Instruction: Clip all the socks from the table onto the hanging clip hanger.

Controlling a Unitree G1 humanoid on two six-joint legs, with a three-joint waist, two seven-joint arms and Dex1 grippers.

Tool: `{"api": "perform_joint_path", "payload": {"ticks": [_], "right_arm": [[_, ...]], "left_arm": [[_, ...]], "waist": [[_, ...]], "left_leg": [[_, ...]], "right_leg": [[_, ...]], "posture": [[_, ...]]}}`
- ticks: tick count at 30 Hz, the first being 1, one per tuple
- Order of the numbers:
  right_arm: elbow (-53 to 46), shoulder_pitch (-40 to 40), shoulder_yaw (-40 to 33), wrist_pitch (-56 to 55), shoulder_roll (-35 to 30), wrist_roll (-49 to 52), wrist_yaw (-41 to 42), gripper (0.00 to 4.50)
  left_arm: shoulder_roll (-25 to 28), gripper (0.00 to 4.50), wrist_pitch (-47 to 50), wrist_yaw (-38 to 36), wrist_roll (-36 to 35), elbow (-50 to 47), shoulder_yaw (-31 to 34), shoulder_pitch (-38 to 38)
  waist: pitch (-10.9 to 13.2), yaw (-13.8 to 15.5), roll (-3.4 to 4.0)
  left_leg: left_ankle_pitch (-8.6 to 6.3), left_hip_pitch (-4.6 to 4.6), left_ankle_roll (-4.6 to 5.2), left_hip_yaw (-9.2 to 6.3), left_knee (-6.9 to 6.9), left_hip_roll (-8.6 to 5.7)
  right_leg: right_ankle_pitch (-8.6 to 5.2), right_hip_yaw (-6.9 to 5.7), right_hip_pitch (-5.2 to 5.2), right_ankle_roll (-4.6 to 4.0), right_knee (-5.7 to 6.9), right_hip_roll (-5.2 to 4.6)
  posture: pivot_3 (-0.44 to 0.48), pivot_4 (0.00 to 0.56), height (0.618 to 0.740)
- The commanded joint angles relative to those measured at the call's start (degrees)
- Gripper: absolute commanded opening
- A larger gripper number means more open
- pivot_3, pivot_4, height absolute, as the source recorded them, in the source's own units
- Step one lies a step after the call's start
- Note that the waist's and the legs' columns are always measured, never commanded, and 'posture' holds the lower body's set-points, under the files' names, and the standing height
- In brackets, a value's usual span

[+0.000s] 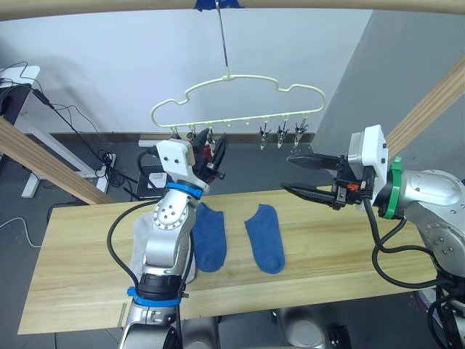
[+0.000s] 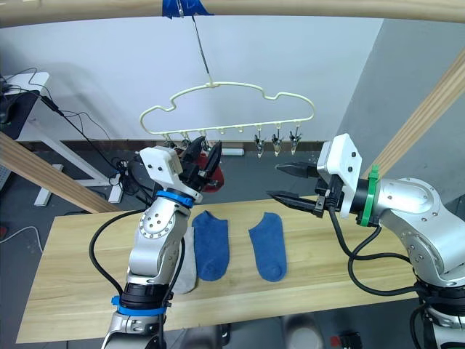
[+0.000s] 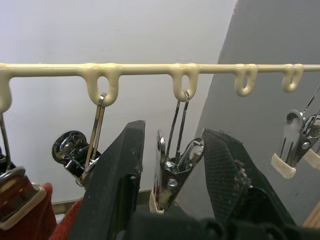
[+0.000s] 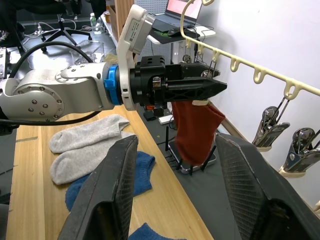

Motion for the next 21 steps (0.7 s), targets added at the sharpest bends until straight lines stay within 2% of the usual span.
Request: {"api": "perform_joint_path", "payload": {"ticks": [1,4,6,15,18,21], "right_arm": [[-2.0,-0.6,-1.0,-0.3,-0.3,1.5,0.0,2.55],[-1.8,-0.6,-1.0,-0.4,-0.3,1.7,0.0,2.55],[-1.7,-0.6,-0.8,-0.6,-0.3,1.8,0.0,2.55],[-3.6,2.4,1.4,0.9,-1.1,0.7,-1.4,2.55],[-4.7,4.7,4.5,1.8,0.1,-3.3,-6.4,3.17],[-4.2,9.5,13.0,2.2,4.5,-13.0,-16.3,4.23]], "left_arm": [[-0.1,1.42,-0.4,0.7,0.5,-3.1,-0.1,-0.2],[-0.1,0.64,0.0,0.9,0.6,-4.0,-0.3,0.1],[-0.1,0.36,0.1,0.9,0.6,-4.2,-0.2,0.0],[0.5,0.17,0.9,0.7,0.2,-5.3,-0.1,0.8],[1.1,0.17,1.8,0.0,-0.7,-5.8,0.4,0.5],[2.8,0.17,4.9,-3.3,-4.2,-7.7,0.8,0.2]], "waist": [[0.0,0.0,0.00],[0.0,0.0,0.00],[0.0,0.0,0.00],[0.0,0.1,0.00],[0.0,0.1,-0.01],[0.0,0.1,-0.03]], "left_leg": [[0.00,0.00,0.00,0.00,0.00,0.00],[0.00,0.00,0.00,0.00,0.00,0.00],[0.00,0.00,0.00,0.00,0.00,0.00],[0.00,0.00,0.00,0.00,0.00,0.00],[0.00,0.00,0.00,-0.01,-0.01,0.00],[0.00,0.01,-0.01,-0.02,0.00,0.02]], "right_leg": [[0.00,0.00,0.00,0.00,0.00,0.00],[0.00,0.00,0.00,0.00,0.00,0.00],[0.00,0.00,0.00,0.00,0.00,0.00],[0.00,0.00,0.00,0.00,0.00,0.00],[0.00,0.00,0.00,0.00,0.01,0.00],[0.00,-0.01,0.00,0.00,0.03,0.01]], "posture": [[-0.306,0.293,0.740],[-0.302,0.291,0.740],[-0.300,0.291,0.740],[-0.294,0.289,0.740],[-0.290,0.290,0.740],[-0.279,0.303,0.740]]}}
